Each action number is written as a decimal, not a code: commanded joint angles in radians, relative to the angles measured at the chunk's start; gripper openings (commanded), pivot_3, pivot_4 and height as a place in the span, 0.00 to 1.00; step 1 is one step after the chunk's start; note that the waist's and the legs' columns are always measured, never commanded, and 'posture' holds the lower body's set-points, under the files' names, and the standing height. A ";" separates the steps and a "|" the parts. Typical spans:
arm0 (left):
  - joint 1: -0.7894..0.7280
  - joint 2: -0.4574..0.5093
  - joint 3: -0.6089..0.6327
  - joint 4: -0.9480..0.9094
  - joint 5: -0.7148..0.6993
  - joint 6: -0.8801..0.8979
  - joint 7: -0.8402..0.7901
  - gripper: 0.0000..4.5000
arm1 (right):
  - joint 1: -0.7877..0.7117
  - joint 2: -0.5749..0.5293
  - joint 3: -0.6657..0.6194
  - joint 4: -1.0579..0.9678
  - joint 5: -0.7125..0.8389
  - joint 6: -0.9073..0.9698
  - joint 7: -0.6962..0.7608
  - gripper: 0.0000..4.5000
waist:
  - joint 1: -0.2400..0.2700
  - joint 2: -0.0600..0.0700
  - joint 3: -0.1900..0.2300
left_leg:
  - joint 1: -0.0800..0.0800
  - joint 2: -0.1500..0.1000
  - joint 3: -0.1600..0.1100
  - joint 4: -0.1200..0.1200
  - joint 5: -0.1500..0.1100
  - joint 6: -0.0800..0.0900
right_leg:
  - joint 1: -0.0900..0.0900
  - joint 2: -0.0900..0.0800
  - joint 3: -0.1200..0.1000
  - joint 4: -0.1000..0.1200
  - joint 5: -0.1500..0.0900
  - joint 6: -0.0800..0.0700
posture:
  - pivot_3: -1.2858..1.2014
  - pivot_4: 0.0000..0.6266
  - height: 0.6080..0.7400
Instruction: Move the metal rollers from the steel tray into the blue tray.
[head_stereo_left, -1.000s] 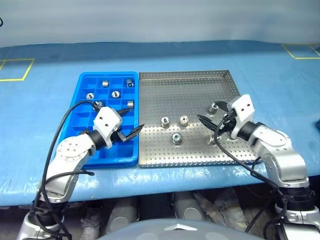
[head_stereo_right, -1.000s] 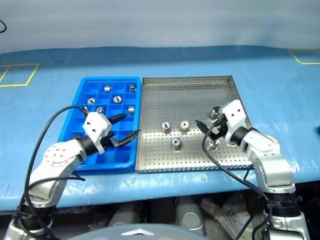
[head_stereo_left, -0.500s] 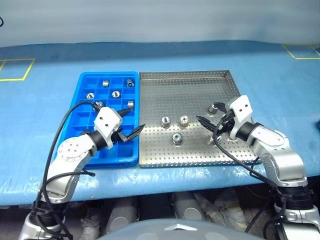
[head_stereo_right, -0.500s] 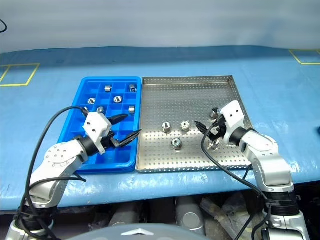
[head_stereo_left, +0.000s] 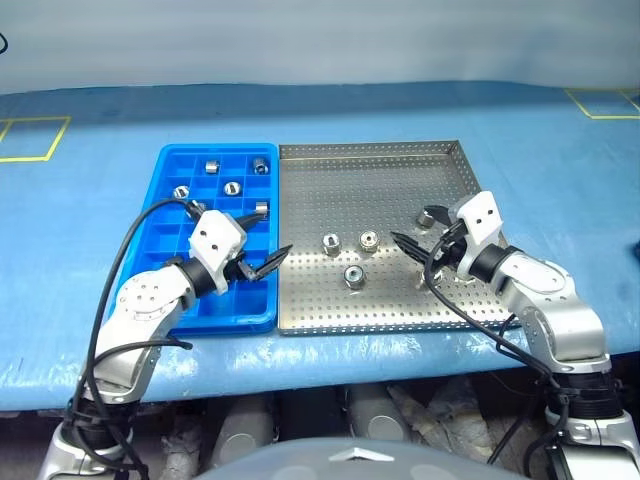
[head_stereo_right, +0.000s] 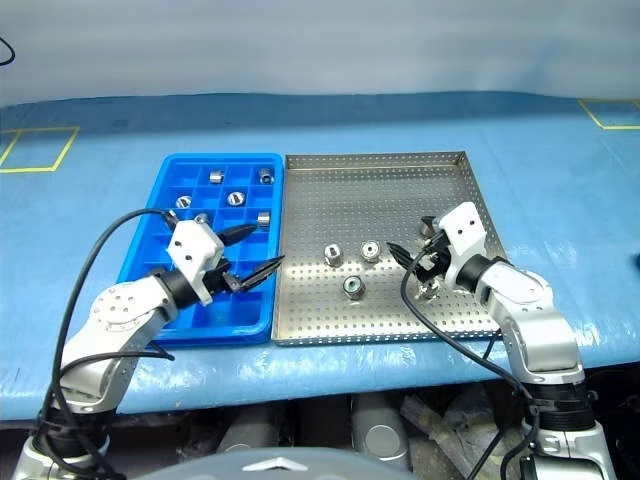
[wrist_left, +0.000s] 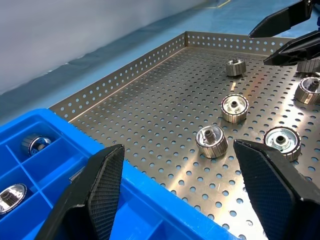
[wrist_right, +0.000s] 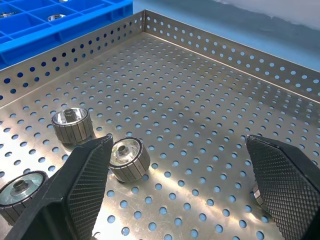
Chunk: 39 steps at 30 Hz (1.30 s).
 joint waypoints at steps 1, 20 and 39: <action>-0.027 -0.020 -0.012 -0.007 0.000 -0.019 0.007 0.85 | -0.011 0.001 -0.011 -0.030 0.006 -0.028 0.004 0.99 | 0.000 0.000 0.000 | 0.000 0.000 0.000 0.000 0.000 0.000 | 0.000 0.000 0.000 0.000 0.000 0.000 | 0.45 0.24 1.00; -0.488 -0.044 -0.298 0.356 0.105 0.254 -0.084 0.85 | 0.056 0.041 -0.019 -0.080 0.003 -0.071 -0.035 0.99 | -0.022 0.000 0.000 | -0.001 -0.001 0.000 0.003 0.000 0.001 | 0.000 0.000 0.000 0.000 0.001 0.001 | 0.42 0.24 1.00; -0.605 -0.119 -0.400 0.629 0.240 0.196 -0.159 0.85 | 0.102 0.041 -0.034 -0.133 0.007 -0.061 -0.062 0.99 | -0.077 0.001 -0.001 | -0.002 -0.001 0.000 0.003 0.000 0.001 | -0.001 0.000 0.002 0.001 0.001 0.002 | 0.41 0.24 1.00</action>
